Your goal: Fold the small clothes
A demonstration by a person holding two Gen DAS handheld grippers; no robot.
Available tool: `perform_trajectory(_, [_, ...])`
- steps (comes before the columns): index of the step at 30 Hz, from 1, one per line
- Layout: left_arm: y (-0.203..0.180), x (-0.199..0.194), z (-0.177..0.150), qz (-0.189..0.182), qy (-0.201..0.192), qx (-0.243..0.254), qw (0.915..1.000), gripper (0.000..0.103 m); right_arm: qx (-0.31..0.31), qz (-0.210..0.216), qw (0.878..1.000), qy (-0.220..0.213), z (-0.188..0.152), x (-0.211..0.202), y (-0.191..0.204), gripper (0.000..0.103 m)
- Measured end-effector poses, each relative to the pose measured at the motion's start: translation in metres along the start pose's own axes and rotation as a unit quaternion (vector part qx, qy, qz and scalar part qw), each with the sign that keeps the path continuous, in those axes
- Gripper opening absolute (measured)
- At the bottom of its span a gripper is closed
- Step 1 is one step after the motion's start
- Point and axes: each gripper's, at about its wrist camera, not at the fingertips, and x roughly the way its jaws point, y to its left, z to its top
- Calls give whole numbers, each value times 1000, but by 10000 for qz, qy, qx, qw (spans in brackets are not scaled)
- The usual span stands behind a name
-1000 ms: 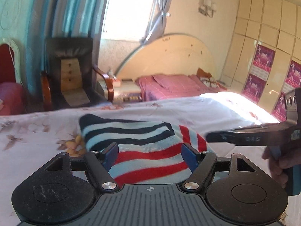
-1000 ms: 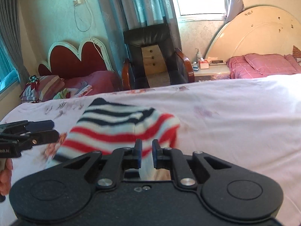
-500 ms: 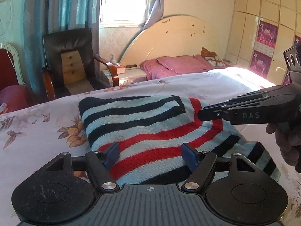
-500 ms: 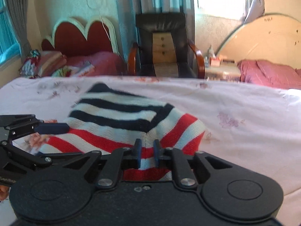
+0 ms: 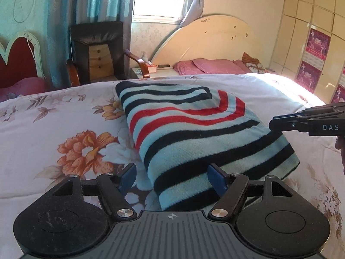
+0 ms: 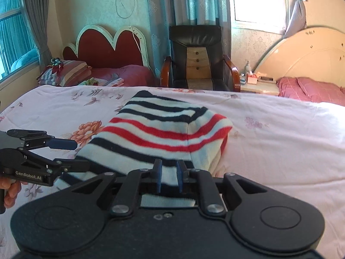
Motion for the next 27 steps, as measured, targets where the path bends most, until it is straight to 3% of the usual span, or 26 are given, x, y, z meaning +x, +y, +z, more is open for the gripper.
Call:
perform_trajectory(4, [5, -4, -22, 22, 175, -112, 9998, 73, 55, 13, 9997, 233, -22, 0, 1, 12])
perform_trajectory(8, [20, -16, -33, -90, 110, -360, 9993, 73, -10, -90, 9990, 428, -42, 3, 6, 10])
perform_trajectory(9, [25, -20, -31, -104, 22, -425, 9990, 73, 67, -102, 9993, 357, -41, -2, 5, 15])
perform_trajectory(11, [37, -22, -22, -191, -123, -723, 9971, 74, 308, -171, 9993, 137, -35, -14, -3, 37])
perform_trajectory(12, [43, -19, -17, -309, -106, -941, 9950, 88, 494, -187, 9986, 34, -31, -17, -11, 58])
perform_trajectory(13, [51, -12, -11, -474, -83, -1213, 9915, 97, 738, -135, 9972, -31, -28, -18, -21, 64])
perform_trajectory(15, [62, 2, -2, -866, -51, -1592, 9834, 97, 1623, 208, 9865, 56, -22, -9, -55, 64])
perform_trajectory(17, [69, 22, 7, -1235, 88, -1943, 9731, 96, 2498, 577, 9664, 209, -23, 7, -89, 64])
perform_trajectory(20, [76, 51, 12, -1503, 340, -2238, 9624, 92, 3348, 973, 9364, 394, -29, 33, -126, 64])
perform_trajectory(22, [81, 67, 13, -1586, 497, -2391, 9567, 88, 3641, 1333, 9203, 515, -33, 49, -138, 65])
perform_trajectory(25, [87, 91, 10, -1845, 727, -2683, 9427, 77, 3638, 1576, 9149, 764, -33, 69, -141, 68])
perform_trajectory(27, [88, 102, 6, -2015, 768, -2849, 9340, 77, 3647, 1805, 9092, 877, -34, 82, -139, 66])
